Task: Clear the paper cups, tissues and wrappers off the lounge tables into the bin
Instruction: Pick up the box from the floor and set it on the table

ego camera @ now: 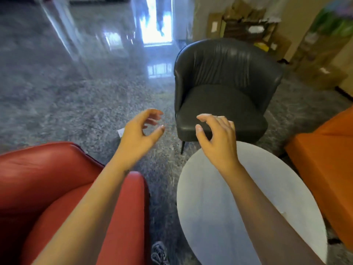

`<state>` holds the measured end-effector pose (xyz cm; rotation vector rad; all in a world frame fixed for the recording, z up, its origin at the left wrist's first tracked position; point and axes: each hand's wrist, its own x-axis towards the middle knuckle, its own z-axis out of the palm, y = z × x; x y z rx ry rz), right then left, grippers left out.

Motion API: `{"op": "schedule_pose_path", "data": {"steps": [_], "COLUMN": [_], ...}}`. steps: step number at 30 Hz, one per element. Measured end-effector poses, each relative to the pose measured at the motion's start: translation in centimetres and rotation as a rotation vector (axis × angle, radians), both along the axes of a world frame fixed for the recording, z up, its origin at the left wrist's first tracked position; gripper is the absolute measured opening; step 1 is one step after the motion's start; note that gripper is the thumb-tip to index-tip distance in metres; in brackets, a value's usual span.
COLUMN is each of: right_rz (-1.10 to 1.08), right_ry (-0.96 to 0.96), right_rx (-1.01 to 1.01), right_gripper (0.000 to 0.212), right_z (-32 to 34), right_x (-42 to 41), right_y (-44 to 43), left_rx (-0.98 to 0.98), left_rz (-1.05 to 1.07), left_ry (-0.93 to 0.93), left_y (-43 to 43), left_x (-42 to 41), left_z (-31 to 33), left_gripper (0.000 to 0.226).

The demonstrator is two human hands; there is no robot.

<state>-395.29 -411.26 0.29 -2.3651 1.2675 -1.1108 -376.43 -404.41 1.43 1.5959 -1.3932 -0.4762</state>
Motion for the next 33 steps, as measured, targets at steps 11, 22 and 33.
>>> {"op": "schedule_pose_path", "data": {"steps": [11,22,33], "right_rz": [0.299,0.481,0.604], "right_ry": [0.019,-0.014,0.080], "right_rx": [-0.043,0.019,0.067], "right_gripper": [0.017,0.016,0.022], "right_z": [3.8,5.2,3.6], "right_x": [16.4,26.9,40.1], "right_y": [-2.2,-7.1,-26.6], "left_rx": [0.056,0.010,-0.008], "left_rz": [0.158,0.387,0.543], "left_ry": [-0.106,-0.100,-0.077], "left_y": [2.8,1.1,-15.5], "left_x": [14.2,22.7,35.4], "left_z": [4.3,5.4,4.0], "left_gripper": [0.024,0.032,0.032]}}
